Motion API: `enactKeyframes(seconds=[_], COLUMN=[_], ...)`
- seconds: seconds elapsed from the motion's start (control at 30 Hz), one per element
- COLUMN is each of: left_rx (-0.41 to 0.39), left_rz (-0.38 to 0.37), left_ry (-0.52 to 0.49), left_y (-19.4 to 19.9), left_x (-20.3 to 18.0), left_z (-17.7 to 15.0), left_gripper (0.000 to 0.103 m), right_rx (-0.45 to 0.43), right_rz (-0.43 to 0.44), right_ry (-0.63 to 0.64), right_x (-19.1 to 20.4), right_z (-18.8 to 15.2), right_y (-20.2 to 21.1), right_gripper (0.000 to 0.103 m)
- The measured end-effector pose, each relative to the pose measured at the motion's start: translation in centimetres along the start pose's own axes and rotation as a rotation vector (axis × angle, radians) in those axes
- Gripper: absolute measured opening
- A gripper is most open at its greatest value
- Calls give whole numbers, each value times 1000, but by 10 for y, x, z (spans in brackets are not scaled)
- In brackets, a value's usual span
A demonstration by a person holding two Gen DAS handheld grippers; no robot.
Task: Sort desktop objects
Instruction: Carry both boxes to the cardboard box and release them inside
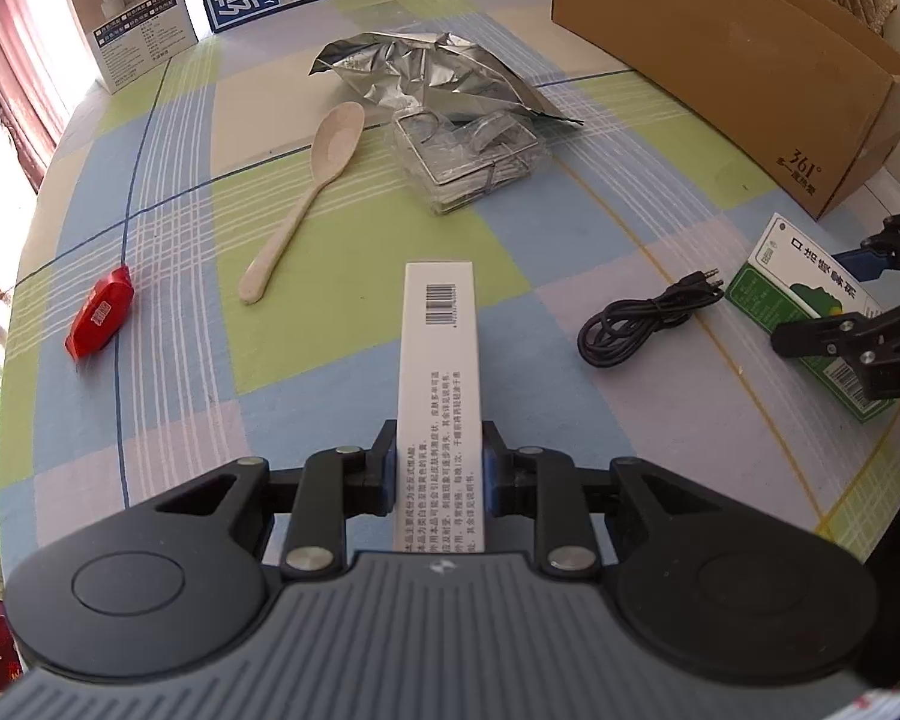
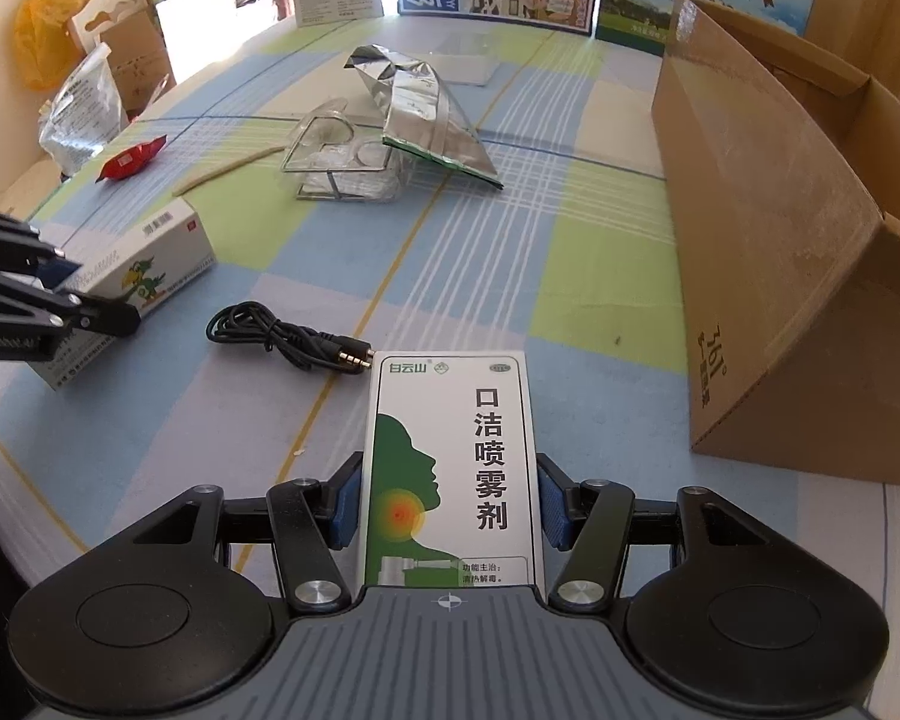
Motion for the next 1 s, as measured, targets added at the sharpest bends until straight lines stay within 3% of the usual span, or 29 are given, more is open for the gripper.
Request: enactKeyframes(seconds=[0.27, 0.57, 0.77, 1.0], left_rx=[-30, -91, -150, -206], left_rz=[8, -16, -65, -132], left_ry=[11, 15, -24, -108], left_y=[18, 47, 66, 74], left_x=[-8, -42, -89, -155], left_z=[5, 24, 57, 113], left_gripper=[21, 21, 21, 21], right_rx=[-48, -144, -216, -273], right_rz=[-12, -18, -36, -123], right_ry=[-41, -97, -149, -193], right_x=[-8, -28, -66, -140], right_z=[3, 24, 43, 63], right_y=[23, 81, 124, 151], right_gripper=[53, 53, 53, 53])
Point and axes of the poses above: each gripper's, at about its wrist camera, not at the fingertips, and y roughly against the way its jaws point, x to its left, z to its top, the point moved 9 cm from there along -y, roughly the way its jaws point, and after that the axes turned 8 degrees about -z, right-handed, at the moved point
